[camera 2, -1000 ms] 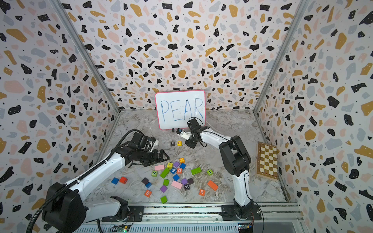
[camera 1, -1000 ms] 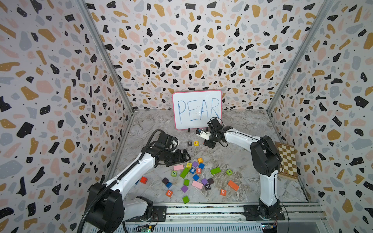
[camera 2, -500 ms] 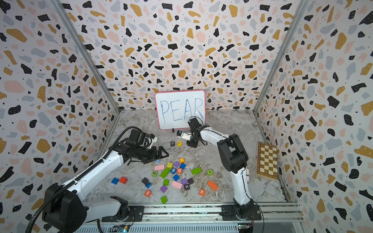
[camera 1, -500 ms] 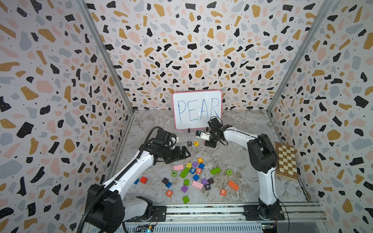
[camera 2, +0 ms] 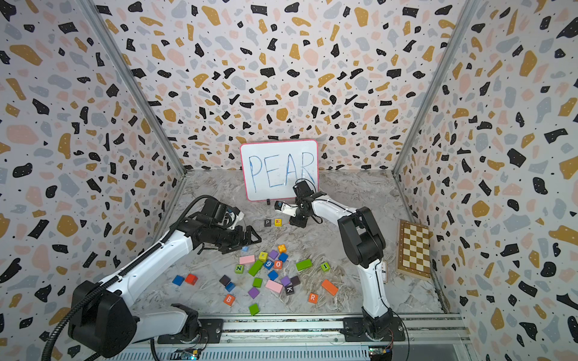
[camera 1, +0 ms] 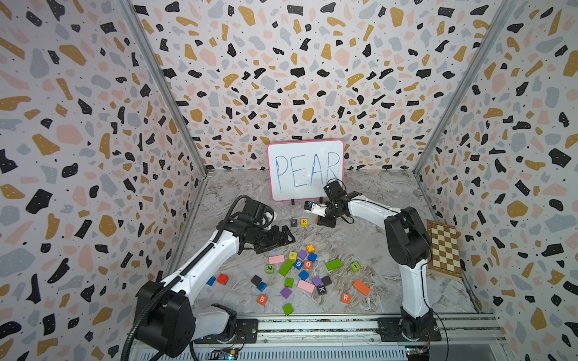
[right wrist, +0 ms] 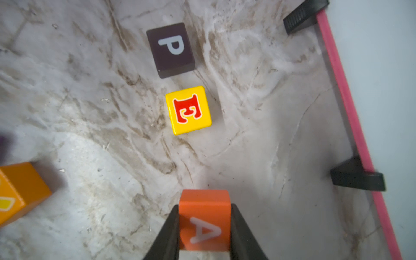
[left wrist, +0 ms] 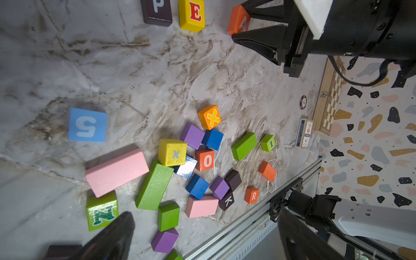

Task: Spell the uppercase word “pear” with letter blocks
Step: Place the letter block at the center of the board.

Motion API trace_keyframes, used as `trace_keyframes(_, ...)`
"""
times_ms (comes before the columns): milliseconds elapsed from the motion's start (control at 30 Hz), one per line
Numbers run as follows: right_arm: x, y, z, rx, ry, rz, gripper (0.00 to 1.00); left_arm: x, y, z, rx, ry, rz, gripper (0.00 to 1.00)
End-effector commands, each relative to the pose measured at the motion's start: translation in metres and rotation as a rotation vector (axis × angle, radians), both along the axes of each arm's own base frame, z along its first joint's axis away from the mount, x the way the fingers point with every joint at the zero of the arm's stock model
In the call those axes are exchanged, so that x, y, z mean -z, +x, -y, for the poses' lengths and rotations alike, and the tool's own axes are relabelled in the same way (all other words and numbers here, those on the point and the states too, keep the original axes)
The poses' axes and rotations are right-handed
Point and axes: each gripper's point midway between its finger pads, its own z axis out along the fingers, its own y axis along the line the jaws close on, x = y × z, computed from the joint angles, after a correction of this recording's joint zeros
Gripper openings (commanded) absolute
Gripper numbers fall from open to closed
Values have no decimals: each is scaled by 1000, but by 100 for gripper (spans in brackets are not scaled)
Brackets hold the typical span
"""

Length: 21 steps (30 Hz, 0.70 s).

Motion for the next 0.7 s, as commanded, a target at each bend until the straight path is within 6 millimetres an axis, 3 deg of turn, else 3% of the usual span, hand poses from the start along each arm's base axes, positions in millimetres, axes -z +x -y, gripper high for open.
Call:
trace_keyframes(0, -14, 2, -2, -15, 31, 0, 6, -8, 8, -1, -15, 4, 16, 99)
trace_keyframes(467, -2, 12, -4, -44, 13, -24, 5, -9, 13, -2, 0, 23, 45, 99)
trace_keyframes(667, 3, 6, -8, -121, -7, 13, 5, -7, 9, -6, 4, 44, 47, 99)
